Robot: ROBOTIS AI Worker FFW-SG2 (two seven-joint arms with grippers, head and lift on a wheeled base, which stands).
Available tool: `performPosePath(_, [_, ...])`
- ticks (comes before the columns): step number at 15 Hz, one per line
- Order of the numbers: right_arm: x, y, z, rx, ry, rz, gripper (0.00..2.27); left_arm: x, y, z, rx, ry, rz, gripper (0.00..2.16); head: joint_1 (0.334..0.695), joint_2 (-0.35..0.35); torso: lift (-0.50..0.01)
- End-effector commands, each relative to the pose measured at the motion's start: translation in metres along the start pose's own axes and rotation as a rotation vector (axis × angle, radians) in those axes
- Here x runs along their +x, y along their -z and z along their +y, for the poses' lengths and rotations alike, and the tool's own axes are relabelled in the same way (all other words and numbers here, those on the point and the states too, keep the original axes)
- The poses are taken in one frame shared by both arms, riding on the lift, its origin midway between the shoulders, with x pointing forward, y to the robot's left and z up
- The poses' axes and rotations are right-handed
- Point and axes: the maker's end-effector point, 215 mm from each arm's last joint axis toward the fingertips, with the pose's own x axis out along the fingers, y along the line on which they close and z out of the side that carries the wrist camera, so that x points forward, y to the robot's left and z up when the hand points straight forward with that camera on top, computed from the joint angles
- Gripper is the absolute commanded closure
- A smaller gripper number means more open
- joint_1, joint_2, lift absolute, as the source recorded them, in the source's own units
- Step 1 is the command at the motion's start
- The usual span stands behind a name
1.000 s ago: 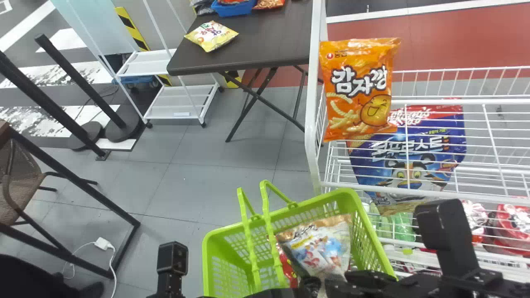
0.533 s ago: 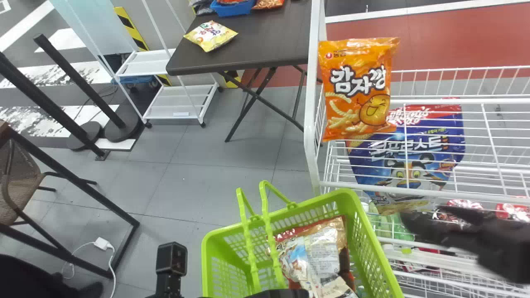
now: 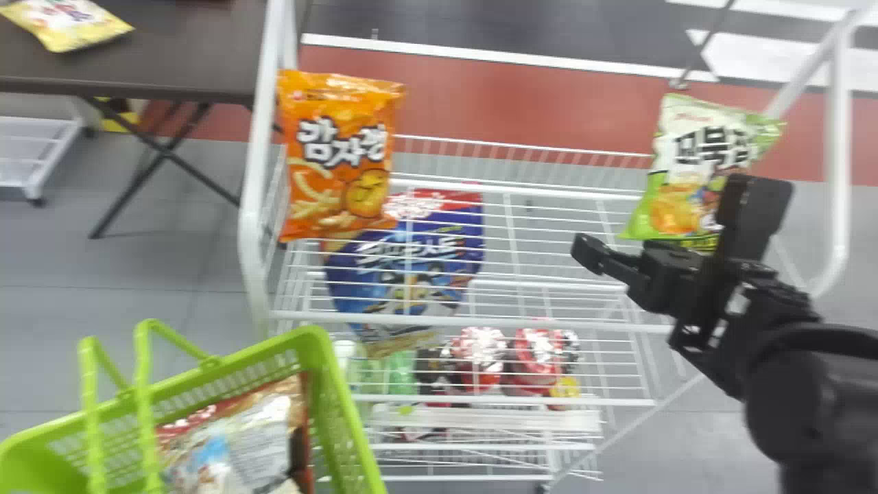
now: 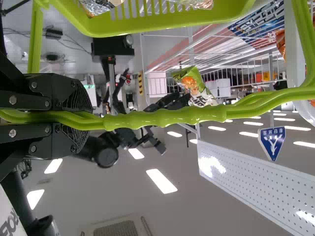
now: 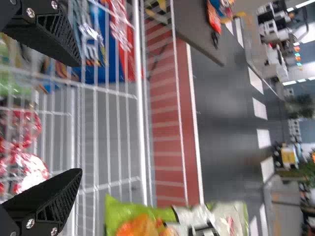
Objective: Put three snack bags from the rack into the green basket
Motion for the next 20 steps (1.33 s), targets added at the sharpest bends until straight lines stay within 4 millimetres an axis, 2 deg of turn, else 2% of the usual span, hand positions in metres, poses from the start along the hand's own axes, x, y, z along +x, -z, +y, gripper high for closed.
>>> performPosePath(1, [0.028,-0.024,-0.045,-0.003,0.085,-0.081,0.04,-0.002,0.002,-0.001,-0.008,0.006,0.002,2.15,0.695,-0.256,0.0])
performPosePath(4, [0.055,-0.039,-0.094,-0.003,0.18,-0.095,0.04,-0.004,0.002,-0.001,-0.008,0.003,-0.001,2.15,0.695,-0.321,0.0])
performPosePath(5, [0.063,-0.043,-0.107,-0.017,0.207,-0.092,0.04,-0.004,0.002,-0.001,-0.008,0.003,-0.001,2.15,0.695,-0.35,0.0])
performPosePath(6, [0.068,-0.048,-0.116,-0.039,0.23,-0.087,0.04,-0.004,0.002,-0.001,-0.008,0.003,-0.001,2.15,0.695,-0.35,0.0])
performPosePath(7, [0.071,-0.055,-0.121,-0.051,0.245,-0.095,0.04,-0.004,0.002,-0.001,-0.008,0.003,-0.001,2.15,0.695,-0.35,0.0])
performPosePath(10, [0.08,-0.053,-0.145,-0.123,0.374,-0.042,0.08,-0.005,0.001,-0.001,-0.007,0.002,-0.003,2.15,0.695,-0.35,0.0])
performPosePath(12, [0.091,-0.04,-0.139,-0.145,0.373,0.003,0.17,-0.004,0.001,-0.001,-0.007,0.003,-0.002,2.15,0.695,-0.35,0.0])
performPosePath(14, [0.096,-0.027,-0.138,-0.148,0.374,0.038,0.83,-0.004,0.001,-0.001,-0.005,0.004,-0.002,2.15,0.695,-0.35,0.0])
performPosePath(15, [0.096,-0.029,-0.135,-0.152,0.371,0.033,1.28,-0.004,0.001,0.0,-0.011,0.003,-0.004,2.15,0.695,-0.35,0.0])
performPosePath(16, [0.096,-0.03,-0.135,-0.154,0.375,0.021,1.91,-0.005,0.002,0.002,-0.015,0.002,-0.006,2.15,0.695,-0.35,0.0])
performPosePath(17, [0.094,-0.032,-0.141,-0.16,0.415,0.016,2.26,-0.006,0.001,0.002,-0.016,0.001,-0.007,2.15,0.695,-0.35,0.0])
performPosePath(20, [0.092,-0.029,-0.142,-0.163,0.42,0.014,2.26,-0.005,0.002,0.002,-0.017,0.003,-0.007,2.15,0.695,-0.35,0.0])
